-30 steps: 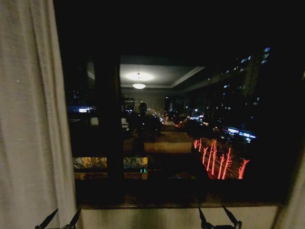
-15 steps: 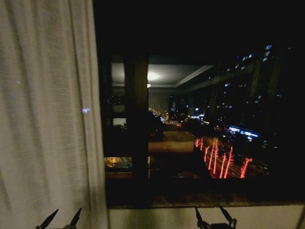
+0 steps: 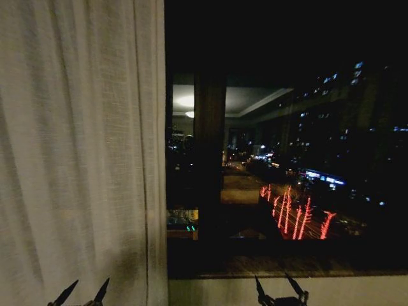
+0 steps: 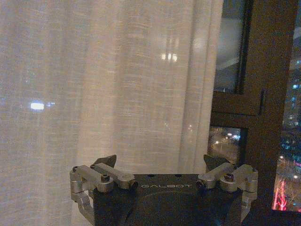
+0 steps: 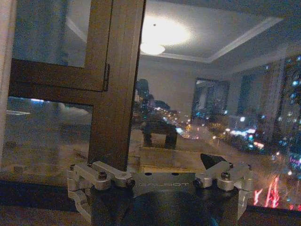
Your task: Open the curtains by pulling them apart, changing their state from closed to fully open.
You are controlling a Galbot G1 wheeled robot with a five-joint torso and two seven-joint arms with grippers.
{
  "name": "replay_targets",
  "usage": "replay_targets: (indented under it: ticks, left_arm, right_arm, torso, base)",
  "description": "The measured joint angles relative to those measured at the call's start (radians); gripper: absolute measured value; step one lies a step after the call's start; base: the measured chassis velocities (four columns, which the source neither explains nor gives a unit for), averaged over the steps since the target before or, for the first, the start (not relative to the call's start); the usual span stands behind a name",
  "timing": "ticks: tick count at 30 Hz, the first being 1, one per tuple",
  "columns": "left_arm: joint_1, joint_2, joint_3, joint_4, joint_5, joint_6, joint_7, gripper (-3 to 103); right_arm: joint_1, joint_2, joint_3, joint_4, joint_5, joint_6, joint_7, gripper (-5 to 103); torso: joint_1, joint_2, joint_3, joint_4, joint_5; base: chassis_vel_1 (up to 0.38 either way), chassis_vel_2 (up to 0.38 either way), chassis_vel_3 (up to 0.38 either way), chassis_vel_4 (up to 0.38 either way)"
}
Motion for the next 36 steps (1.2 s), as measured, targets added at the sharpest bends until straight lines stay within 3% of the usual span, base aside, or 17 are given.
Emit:
replay_targets:
  ticks: [11,29,36]
  left_arm:
    - [-0.026,-0.011,0.017,-0.002,0.025,0.023,-0.003,100]
    - [0.016,-0.019,0.016,-0.025,0.032,0.003,0.015,100]
    - [0.016,-0.016,0.016,-0.025,0.032,-0.003,0.026,100]
  right_arm:
    - [0.112,0.0,-0.095,-0.081,0.025,-0.022,0.026,100]
    - [0.064,0.0,-0.103,-0.083,-0.126,0.063,-0.003,100]
    - [0.062,0.0,-0.101,-0.086,-0.139,0.072,-0.005,100]
  torso:
    - [0.0,0.0,0.0,0.0002,-0.0007]
    - [0.0,0.0,0.0,-0.0001,-0.0002]
    - [0.0,0.0,0.0,-0.0001,-0.0003]
  base:
    - [0.0,0.0,0.0,0.0]
    - [0.0,0.0,0.0,0.0]
    - [0.058,0.056,-0.066,-0.055]
